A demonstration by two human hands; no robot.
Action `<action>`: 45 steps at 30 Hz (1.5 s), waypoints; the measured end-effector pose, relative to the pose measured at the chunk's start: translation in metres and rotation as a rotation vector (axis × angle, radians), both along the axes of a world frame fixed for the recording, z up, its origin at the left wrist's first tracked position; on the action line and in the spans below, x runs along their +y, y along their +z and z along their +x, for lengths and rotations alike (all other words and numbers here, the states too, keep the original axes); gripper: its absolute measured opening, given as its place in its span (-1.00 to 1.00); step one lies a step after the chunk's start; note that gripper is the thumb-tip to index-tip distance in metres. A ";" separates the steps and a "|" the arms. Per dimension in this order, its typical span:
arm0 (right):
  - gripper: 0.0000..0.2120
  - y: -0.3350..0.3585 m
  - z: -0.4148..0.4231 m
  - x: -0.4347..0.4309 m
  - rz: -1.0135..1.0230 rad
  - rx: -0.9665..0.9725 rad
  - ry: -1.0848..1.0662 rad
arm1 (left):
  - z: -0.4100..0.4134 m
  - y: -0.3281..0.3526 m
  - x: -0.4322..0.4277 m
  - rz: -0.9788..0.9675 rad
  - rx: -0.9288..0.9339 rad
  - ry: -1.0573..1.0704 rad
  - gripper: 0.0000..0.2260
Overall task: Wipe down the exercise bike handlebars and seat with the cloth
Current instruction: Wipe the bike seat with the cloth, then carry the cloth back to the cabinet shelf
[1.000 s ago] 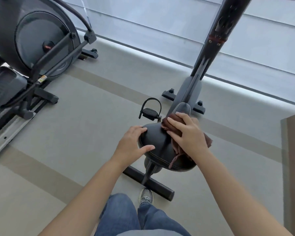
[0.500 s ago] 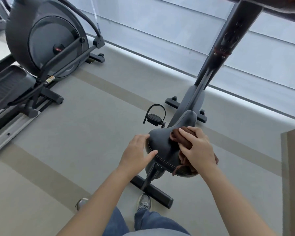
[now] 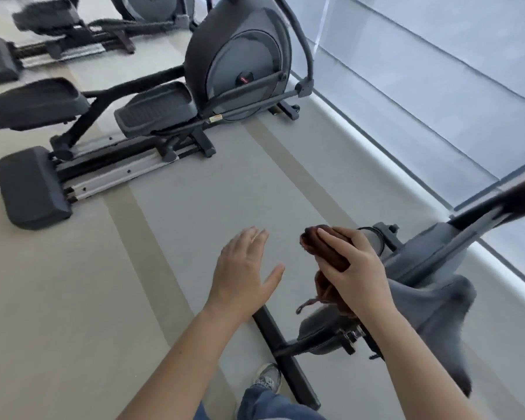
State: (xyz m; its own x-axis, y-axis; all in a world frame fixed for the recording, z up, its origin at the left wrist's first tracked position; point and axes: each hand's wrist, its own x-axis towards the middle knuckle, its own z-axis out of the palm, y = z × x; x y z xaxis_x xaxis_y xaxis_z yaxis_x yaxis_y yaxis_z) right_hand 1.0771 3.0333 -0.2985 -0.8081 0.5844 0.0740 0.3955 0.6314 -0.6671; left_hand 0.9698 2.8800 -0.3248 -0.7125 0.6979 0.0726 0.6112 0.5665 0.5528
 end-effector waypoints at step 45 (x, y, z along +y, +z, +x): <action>-0.64 0.037 -0.565 -0.773 -0.099 0.110 1.637 | -0.326 0.049 -0.696 -0.138 0.100 1.699 -0.59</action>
